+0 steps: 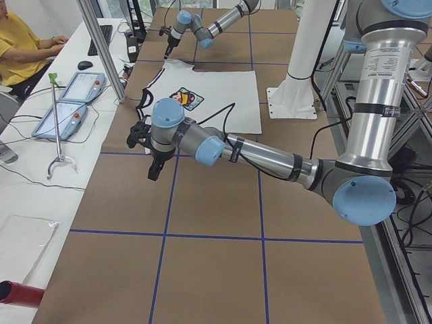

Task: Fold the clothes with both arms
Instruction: 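Move the right gripper toward the shirt's sleeve nearest it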

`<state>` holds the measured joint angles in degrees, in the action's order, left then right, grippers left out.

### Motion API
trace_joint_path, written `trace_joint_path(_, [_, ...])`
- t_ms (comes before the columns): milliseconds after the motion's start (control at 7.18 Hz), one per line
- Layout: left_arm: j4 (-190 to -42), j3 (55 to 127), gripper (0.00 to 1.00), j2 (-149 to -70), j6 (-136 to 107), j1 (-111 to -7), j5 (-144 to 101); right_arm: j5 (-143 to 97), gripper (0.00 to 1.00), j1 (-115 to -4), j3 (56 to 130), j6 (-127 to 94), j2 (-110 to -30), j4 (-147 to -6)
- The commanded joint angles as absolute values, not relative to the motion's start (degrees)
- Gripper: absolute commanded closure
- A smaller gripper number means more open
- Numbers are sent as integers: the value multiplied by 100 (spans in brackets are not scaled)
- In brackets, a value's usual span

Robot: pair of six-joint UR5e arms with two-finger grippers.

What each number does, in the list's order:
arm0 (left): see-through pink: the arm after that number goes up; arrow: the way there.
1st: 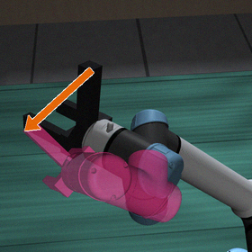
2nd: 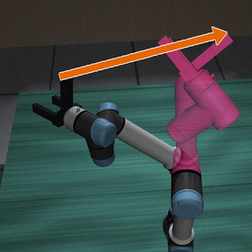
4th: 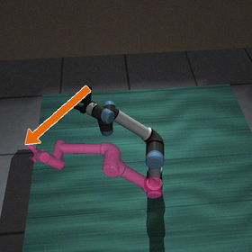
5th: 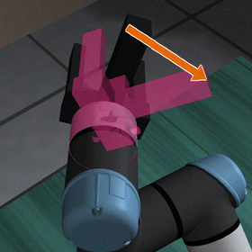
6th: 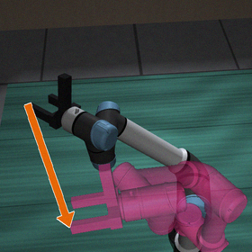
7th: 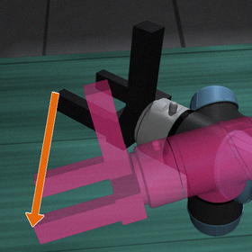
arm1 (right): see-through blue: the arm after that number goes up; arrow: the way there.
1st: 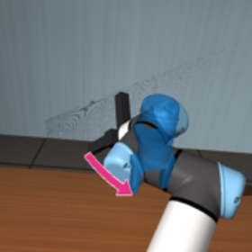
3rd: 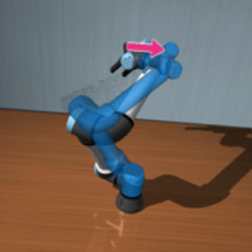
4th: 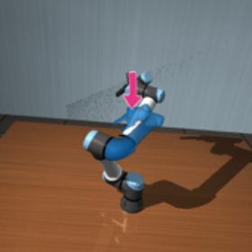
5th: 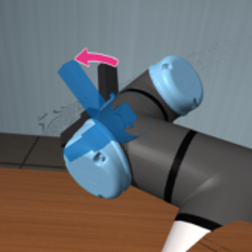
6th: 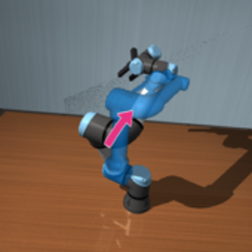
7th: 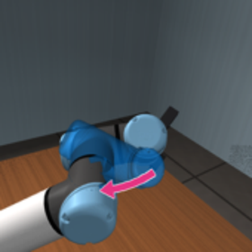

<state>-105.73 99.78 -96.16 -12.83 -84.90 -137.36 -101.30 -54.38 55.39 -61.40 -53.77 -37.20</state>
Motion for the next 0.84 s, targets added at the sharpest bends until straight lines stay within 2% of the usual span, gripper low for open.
trace_joint_path(0, [-10582, 9993, 0, -9589, -1283, -8490, -13737, -10151, 100, -5301, 6289, -6222, -5431, -3927])
trace_joint_path(279, [-10582, 9993, 0, -9589, -1283, -8490, -13737, -10117, 100, -4854, 6531, -6929, -5091, -4542])
trace_joint_path(418, [-10582, 9993, 0, -9589, -1283, -8490, -13737, -10021, 100, -4756, 6304, -6987, -4845, -4631])
trace_joint_path(696, [-10582, 10028, 0, -9589, -1292, -8490, -13737, -9513, 100, -4545, 5262, -7083, -4082, -4641])
